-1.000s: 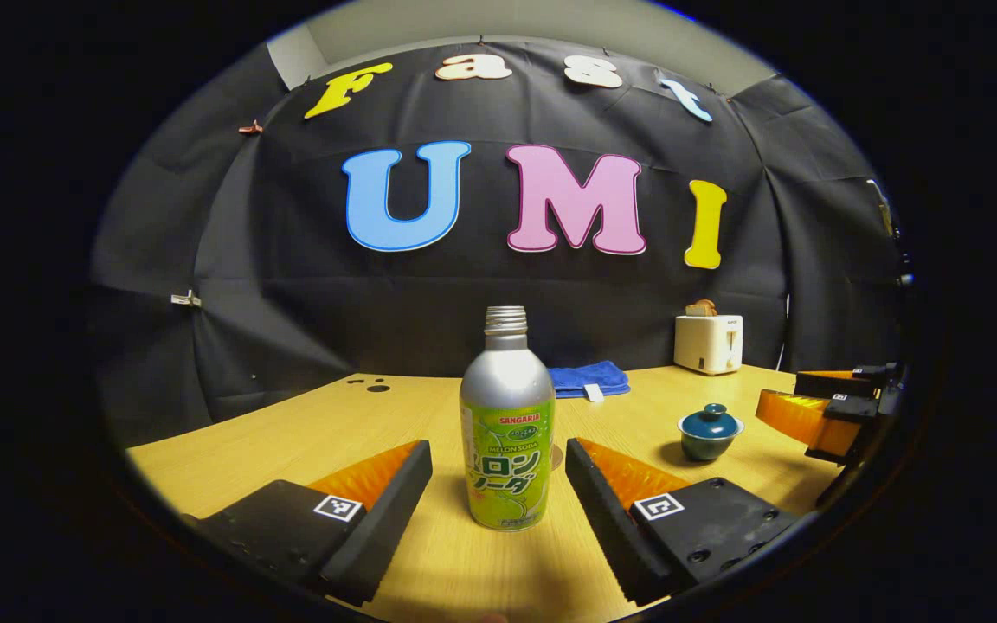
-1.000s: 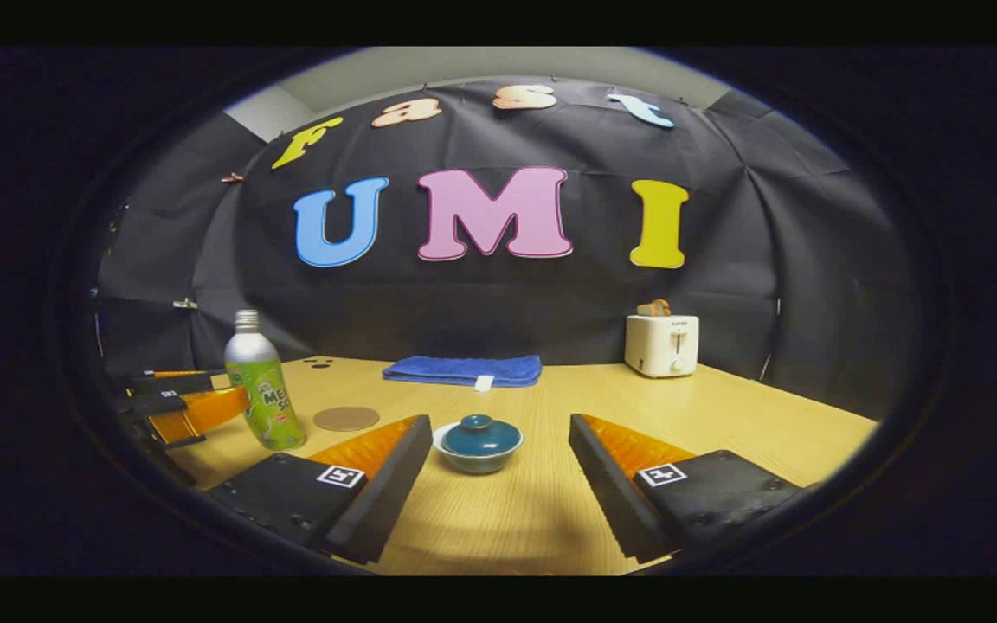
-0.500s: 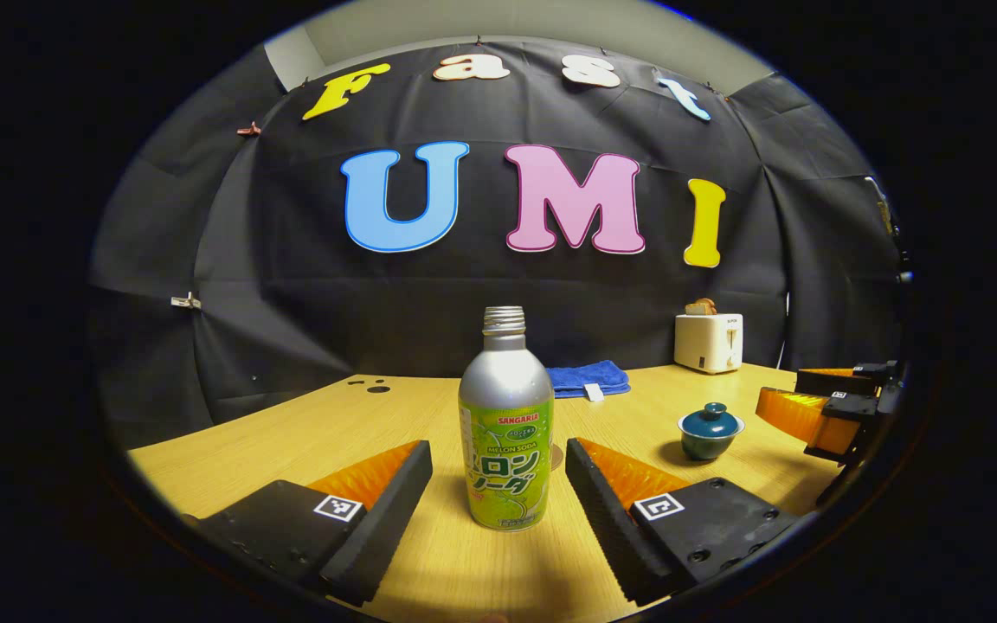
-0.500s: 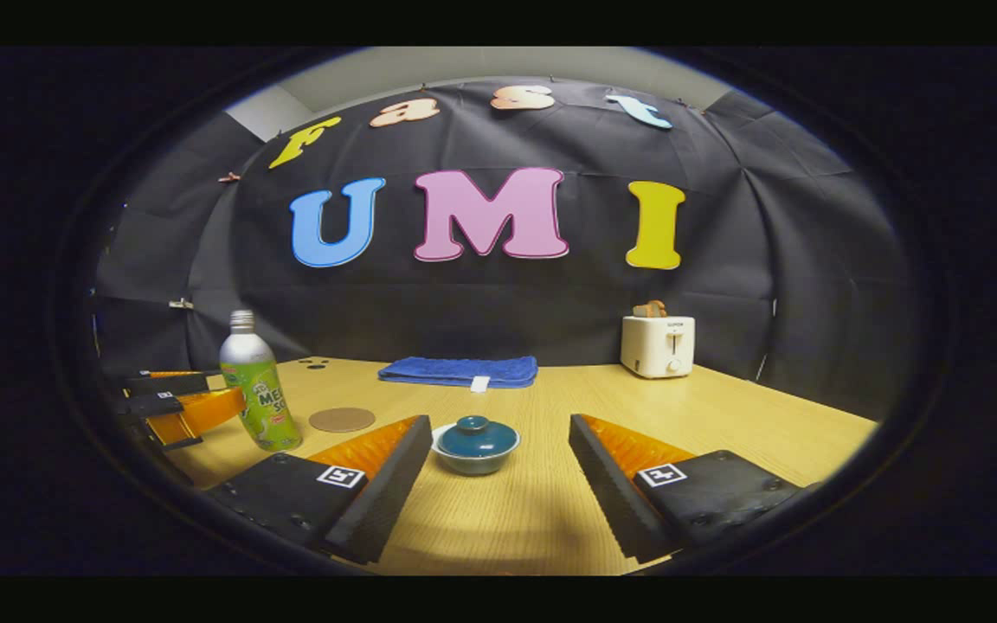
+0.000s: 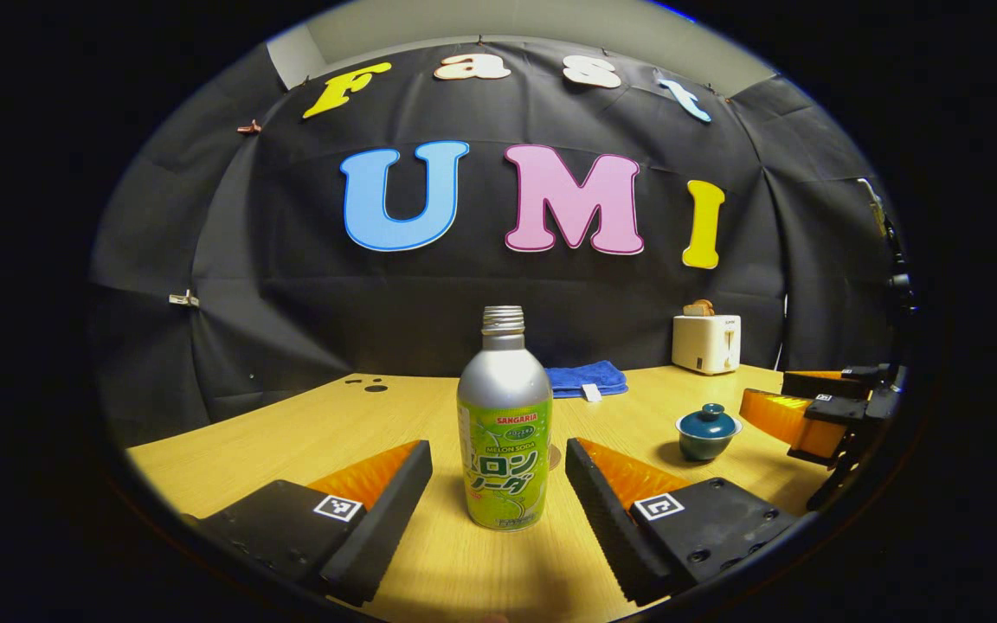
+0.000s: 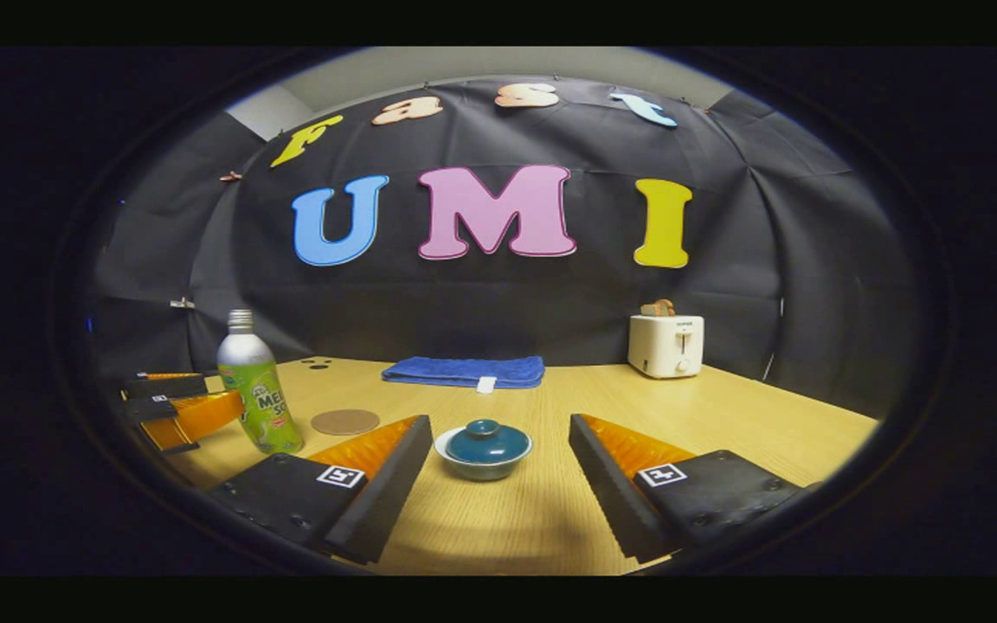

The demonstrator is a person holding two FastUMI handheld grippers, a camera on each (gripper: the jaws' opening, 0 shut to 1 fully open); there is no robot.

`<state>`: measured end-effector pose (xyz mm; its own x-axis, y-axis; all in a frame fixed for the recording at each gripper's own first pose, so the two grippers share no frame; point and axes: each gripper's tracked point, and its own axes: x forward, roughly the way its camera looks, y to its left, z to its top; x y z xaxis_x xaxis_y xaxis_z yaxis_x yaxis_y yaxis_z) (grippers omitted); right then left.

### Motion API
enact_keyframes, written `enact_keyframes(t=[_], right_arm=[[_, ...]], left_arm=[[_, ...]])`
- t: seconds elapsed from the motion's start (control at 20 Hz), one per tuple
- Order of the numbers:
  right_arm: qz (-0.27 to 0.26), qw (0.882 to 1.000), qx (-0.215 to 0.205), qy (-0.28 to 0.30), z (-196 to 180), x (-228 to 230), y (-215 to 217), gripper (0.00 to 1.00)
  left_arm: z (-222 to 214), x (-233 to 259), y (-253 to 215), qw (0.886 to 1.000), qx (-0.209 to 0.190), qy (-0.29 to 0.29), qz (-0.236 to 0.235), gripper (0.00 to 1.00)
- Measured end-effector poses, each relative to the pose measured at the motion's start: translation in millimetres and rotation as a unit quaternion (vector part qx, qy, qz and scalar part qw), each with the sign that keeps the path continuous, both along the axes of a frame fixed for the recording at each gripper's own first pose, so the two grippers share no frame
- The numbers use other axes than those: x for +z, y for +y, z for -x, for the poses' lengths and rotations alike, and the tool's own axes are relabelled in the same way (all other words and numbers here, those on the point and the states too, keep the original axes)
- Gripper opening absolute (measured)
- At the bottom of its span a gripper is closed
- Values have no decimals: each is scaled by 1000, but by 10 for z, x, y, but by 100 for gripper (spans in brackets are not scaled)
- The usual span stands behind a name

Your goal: Open the teacup lid with one hand, grasp the water bottle and pour water into the teacup with the other hand; after pouring, place the water bottle on the coaster and then close the teacup lid.

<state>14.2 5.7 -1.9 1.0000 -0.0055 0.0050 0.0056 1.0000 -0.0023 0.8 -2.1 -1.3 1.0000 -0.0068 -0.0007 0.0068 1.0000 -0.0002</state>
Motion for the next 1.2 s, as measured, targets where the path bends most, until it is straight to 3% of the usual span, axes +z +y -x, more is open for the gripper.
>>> enact_keyframes(t=[0.45, 0.8, 1.0, 1.15, 1.2], right_arm=[[8, 1000, 25, 14, -179, -58, 77, 98], [54, 997, 24, 54, -507, -178, 99, 98], [53, 995, 28, 83, -664, -272, 96, 91], [55, 994, 24, 96, -757, -307, 56, 75], [56, 993, 23, 97, -787, -306, 51, 73]], left_arm=[[-1, 4, -3, 1000, 0, -1, 0, 98], [-4, -1, -4, 1000, 0, -1, 1, 98], [-4, -2, -4, 1000, 0, -1, 1, 99], [-7, -1, -5, 1000, 0, -1, 1, 98], [-6, -2, -5, 1000, 0, -1, 1, 98]])
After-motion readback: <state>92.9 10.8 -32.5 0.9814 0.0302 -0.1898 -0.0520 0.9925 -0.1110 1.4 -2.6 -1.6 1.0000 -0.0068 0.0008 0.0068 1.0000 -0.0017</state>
